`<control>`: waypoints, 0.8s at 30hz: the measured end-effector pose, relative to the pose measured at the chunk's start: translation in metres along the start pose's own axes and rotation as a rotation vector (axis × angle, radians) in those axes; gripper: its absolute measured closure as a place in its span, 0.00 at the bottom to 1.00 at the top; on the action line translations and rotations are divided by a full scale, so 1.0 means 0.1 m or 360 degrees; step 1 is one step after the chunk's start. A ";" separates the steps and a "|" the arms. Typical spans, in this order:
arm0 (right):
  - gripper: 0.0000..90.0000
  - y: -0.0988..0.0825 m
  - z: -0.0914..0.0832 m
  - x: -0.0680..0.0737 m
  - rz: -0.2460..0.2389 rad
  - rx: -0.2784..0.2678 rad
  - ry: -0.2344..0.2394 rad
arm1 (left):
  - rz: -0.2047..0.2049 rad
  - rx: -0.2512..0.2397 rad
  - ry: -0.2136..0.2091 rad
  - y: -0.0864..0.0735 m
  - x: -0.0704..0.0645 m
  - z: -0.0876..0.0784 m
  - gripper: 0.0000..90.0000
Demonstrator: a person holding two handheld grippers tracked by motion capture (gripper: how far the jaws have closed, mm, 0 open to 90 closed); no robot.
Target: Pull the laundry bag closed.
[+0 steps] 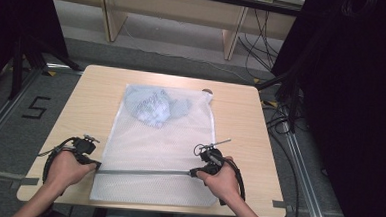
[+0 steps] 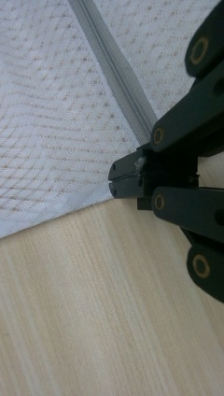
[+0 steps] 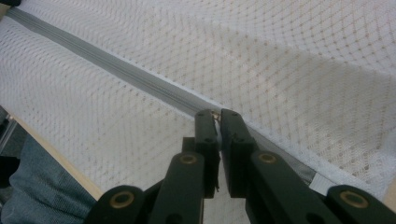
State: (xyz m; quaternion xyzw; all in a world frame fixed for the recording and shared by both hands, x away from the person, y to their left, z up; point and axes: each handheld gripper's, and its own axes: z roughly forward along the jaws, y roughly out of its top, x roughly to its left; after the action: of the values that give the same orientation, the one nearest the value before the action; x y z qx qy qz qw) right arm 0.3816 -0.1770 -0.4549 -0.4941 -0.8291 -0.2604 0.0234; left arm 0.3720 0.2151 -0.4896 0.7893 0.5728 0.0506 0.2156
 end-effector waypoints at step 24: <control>0.97 -0.04 -0.06 -0.09 0.0029 0.0002 -0.0016 | -0.0002 0.0000 0.0000 0.00 0.00 0.00 1.00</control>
State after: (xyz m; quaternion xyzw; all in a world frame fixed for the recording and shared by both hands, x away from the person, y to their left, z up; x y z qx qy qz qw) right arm 0.3817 -0.1880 -0.4541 -0.5030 -0.8249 -0.2570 0.0220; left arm 0.3720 0.2152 -0.4896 0.7889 0.5733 0.0504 0.2156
